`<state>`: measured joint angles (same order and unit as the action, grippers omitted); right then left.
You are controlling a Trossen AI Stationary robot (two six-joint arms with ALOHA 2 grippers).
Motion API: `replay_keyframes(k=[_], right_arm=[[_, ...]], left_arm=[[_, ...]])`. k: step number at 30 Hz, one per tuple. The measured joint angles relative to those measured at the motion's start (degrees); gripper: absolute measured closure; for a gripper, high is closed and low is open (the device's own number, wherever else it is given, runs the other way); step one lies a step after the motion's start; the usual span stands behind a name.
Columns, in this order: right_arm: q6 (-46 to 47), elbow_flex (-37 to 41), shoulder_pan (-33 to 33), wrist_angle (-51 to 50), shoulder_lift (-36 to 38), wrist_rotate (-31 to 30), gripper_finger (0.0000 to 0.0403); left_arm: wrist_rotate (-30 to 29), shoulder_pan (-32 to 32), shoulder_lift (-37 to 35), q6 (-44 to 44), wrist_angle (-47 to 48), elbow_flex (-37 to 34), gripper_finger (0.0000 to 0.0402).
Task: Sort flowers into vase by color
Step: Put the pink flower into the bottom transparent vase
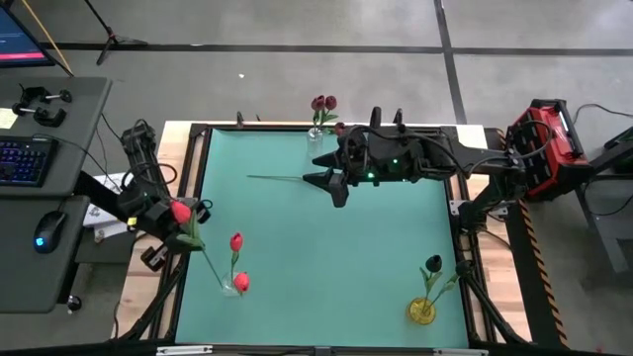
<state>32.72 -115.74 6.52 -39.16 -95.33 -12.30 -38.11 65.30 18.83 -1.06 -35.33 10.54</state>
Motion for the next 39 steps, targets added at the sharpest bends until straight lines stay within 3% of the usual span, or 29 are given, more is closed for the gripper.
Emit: replay_keyframes(k=[15, 25, 29, 39], right_arm=[[-0.13, 0.02, 0.0, -0.02, 0.0, 0.0, 0.0137], [-0.61, 0.04, 0.0, -0.05, 0.0, 0.01, 0.0137], [-1.22, 0.04, 0.0, -0.1, 0.0, 0.01, 0.0137], [-1.26, 0.04, -0.02, -0.23, 0.0, 0.01, 0.0137]], left_arm=[[-8.58, -0.02, -2.78, 2.3, -0.65, -7.03, 0.0401], [-8.58, 0.02, -2.75, 6.91, 4.15, -9.0, 0.0391], [-8.54, 0.02, -2.75, 11.95, 7.18, -9.0, 0.0359], [-6.63, 0.02, -2.75, 19.11, 8.07, -9.0, 0.0217]])
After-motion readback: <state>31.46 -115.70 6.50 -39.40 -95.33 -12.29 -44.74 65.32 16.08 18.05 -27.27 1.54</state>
